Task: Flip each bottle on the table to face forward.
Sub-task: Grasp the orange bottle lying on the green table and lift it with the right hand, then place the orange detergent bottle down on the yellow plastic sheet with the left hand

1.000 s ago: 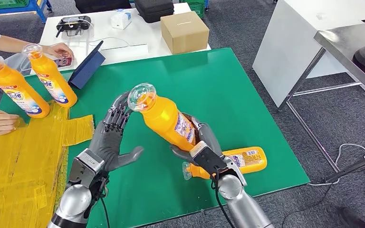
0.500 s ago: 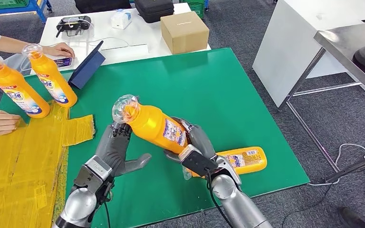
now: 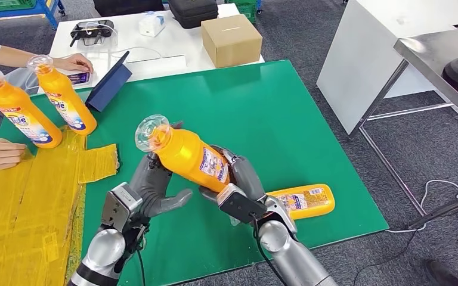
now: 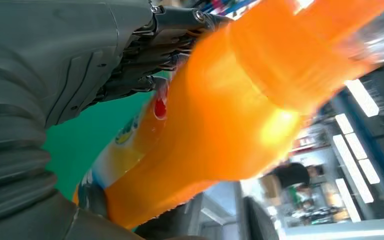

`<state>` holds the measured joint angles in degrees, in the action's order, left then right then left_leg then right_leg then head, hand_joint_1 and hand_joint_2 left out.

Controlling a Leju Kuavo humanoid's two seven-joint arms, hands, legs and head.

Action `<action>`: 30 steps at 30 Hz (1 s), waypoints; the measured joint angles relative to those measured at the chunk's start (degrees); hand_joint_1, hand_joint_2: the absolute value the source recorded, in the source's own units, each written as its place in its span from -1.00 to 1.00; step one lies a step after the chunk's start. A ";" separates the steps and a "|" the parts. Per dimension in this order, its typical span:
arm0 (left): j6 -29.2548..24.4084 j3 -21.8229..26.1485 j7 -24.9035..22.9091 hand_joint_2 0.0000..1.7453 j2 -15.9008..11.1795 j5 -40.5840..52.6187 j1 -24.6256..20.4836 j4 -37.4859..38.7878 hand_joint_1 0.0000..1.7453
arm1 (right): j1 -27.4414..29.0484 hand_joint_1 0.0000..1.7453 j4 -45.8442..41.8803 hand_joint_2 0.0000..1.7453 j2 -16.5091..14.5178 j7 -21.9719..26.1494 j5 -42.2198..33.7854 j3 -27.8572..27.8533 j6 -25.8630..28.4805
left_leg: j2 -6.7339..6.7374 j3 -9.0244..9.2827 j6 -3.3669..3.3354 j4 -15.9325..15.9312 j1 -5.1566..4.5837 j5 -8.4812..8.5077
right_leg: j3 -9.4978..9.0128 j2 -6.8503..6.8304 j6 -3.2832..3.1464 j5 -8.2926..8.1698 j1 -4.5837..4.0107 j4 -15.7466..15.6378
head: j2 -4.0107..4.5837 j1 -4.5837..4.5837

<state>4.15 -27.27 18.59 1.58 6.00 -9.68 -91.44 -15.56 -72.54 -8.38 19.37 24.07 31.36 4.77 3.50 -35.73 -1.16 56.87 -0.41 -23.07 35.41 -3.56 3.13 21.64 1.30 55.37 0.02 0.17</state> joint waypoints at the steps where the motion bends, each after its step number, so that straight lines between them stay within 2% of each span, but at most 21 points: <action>1: 0.40 0.03 -0.22 1.00 0.04 -0.88 -0.08 0.43 -1.00 | -0.06 1.00 0.01 1.00 -0.12 0.13 0.07 0.50 -0.05 | 0.01 0.00 0.00 0.00 0.00 0.00 | 0.01 0.00 0.00 0.00 0.00 0.00 | 0.00 -0.01; 14: 2.18 3.33 -2.32 1.00 0.89 -14.10 -1.47 3.83 -1.00 | -1.12 1.00 0.75 1.00 -0.80 -0.01 0.42 5.26 0.50 | 0.00 -0.01 0.00 0.00 0.00 0.01 | 0.03 0.00 -0.03 -0.02 0.00 0.00 | 0.00 -0.01; 15: 1.91 3.64 -2.35 1.00 1.00 -14.86 -1.53 3.86 -0.91 | -1.32 1.00 0.96 1.00 -0.85 -0.11 0.39 5.46 0.66 | 0.01 -0.01 0.00 0.00 0.00 0.01 | 0.03 0.00 -0.03 -0.02 0.00 0.00 | 0.00 -0.01; 18: 0.89 4.43 -2.28 1.00 1.43 -16.47 -1.56 3.86 0.59 | -1.99 1.00 1.61 1.00 -0.94 -0.31 0.22 5.99 1.09 | 0.01 -0.01 0.00 0.00 0.00 0.01 | 0.03 0.01 -0.04 -0.03 0.00 0.00 | 0.00 -0.01; 19: 0.50 4.58 -2.20 1.00 1.53 -16.70 -1.55 3.86 1.00 | -2.20 1.00 1.80 1.00 -0.95 -0.34 0.16 6.09 1.18 | 0.01 -0.01 0.00 0.00 0.00 0.01 | 0.03 0.00 -0.05 -0.03 0.00 0.00 | 0.00 -0.01; 30: -6.98 5.51 0.88 1.00 2.82 -17.37 -0.31 1.62 1.00 | -3.70 1.00 3.79 1.00 -1.65 -0.63 -0.81 6.82 1.92 | 0.02 -0.02 0.00 0.00 0.00 0.01 | 0.06 0.01 -0.05 -0.03 0.00 0.00 | 0.00 -0.02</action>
<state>-2.82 -21.75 19.47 4.41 -11.37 -9.98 -89.82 -19.26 -68.75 -10.03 18.74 23.26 38.18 6.68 3.52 -35.74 -1.16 56.87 -0.41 -23.06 35.47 -3.55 3.09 21.61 1.30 55.38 0.02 0.16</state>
